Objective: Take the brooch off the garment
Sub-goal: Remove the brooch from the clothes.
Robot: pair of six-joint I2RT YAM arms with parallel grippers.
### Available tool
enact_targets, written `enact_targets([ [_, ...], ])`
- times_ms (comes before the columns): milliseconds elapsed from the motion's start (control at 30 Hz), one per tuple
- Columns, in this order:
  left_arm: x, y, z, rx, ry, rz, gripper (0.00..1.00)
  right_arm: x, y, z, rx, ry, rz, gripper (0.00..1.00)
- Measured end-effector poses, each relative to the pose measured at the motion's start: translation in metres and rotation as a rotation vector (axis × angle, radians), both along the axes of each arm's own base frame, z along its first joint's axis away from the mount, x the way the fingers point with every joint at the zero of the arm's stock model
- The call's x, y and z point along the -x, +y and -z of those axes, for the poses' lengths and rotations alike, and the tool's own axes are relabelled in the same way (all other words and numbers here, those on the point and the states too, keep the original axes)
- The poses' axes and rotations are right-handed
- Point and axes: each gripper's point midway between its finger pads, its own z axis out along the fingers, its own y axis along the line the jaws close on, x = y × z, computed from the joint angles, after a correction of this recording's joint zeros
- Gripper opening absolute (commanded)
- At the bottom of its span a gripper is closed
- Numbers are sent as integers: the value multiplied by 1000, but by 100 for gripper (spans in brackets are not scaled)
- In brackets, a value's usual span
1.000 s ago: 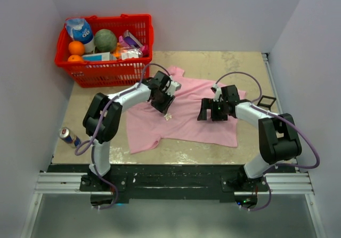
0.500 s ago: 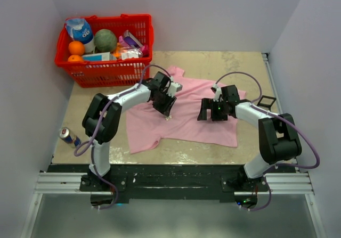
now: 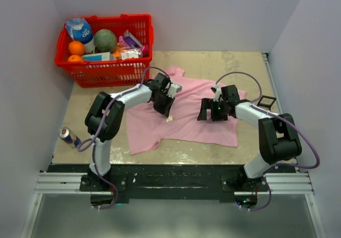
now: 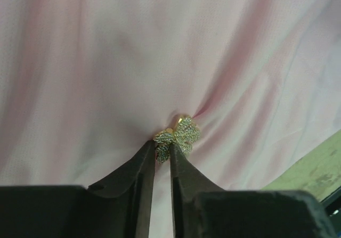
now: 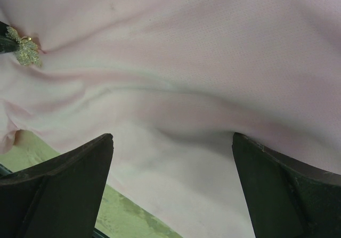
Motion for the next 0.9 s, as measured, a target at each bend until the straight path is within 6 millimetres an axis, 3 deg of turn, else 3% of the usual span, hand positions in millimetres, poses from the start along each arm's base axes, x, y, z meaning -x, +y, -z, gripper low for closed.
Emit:
enact_targets([
  [200, -2, -8, -6, 31, -7, 15, 0, 0, 0, 0, 0, 0, 0, 99],
  [533, -1, -19, -13, 22, -46, 82, 0, 0, 0, 0, 1, -1, -4, 99],
  [700, -18, -19, -28, -73, -176, 155, 0, 2, -3, -5, 24, 12, -35, 99],
  [800, -26, -21, -44, -137, -248, 212, 0, -5, -1, -21, 28, -9, -63, 99],
  [900, -27, -23, -53, -188, -316, 279, 0, -20, 5, -51, 5, -85, -98, 99],
])
